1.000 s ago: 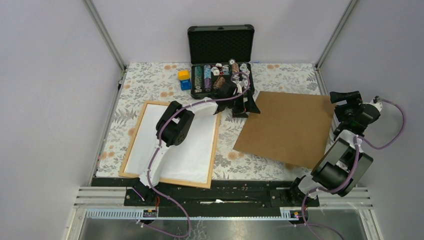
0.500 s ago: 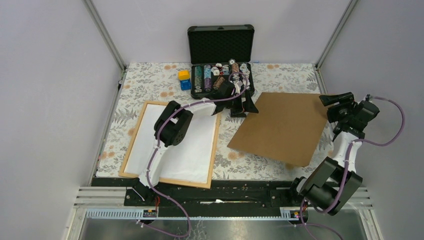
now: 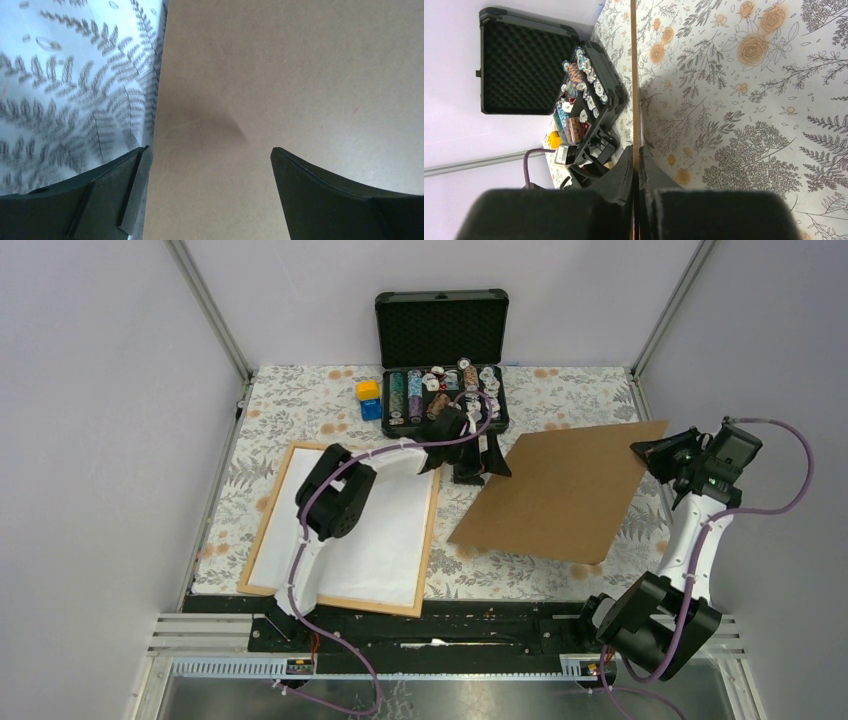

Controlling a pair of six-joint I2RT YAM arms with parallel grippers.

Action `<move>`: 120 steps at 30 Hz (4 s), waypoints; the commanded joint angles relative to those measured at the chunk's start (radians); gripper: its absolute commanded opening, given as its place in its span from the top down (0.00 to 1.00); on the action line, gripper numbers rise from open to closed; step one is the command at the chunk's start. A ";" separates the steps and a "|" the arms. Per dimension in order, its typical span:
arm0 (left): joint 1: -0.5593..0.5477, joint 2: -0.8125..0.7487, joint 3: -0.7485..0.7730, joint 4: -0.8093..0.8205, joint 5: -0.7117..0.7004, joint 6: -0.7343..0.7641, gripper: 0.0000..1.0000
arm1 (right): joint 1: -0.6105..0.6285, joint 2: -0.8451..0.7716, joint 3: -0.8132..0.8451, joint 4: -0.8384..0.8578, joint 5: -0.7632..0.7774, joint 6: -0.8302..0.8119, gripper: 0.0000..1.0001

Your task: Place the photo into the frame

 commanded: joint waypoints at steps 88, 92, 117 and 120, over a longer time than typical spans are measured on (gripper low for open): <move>0.092 -1.235 -0.136 -0.638 -0.393 0.483 0.01 | 1.519 0.613 0.043 1.023 0.923 0.706 1.00; 0.092 -1.236 -0.145 -0.640 -0.397 0.484 0.01 | 1.519 0.615 0.033 1.001 0.914 0.707 1.00; 0.092 -1.173 -0.198 -0.597 -0.403 0.462 0.01 | 1.433 0.766 0.226 0.599 0.597 0.438 0.45; 0.092 -1.172 -0.213 -0.597 -0.419 0.456 0.01 | 1.432 0.779 0.301 0.425 0.571 0.306 0.36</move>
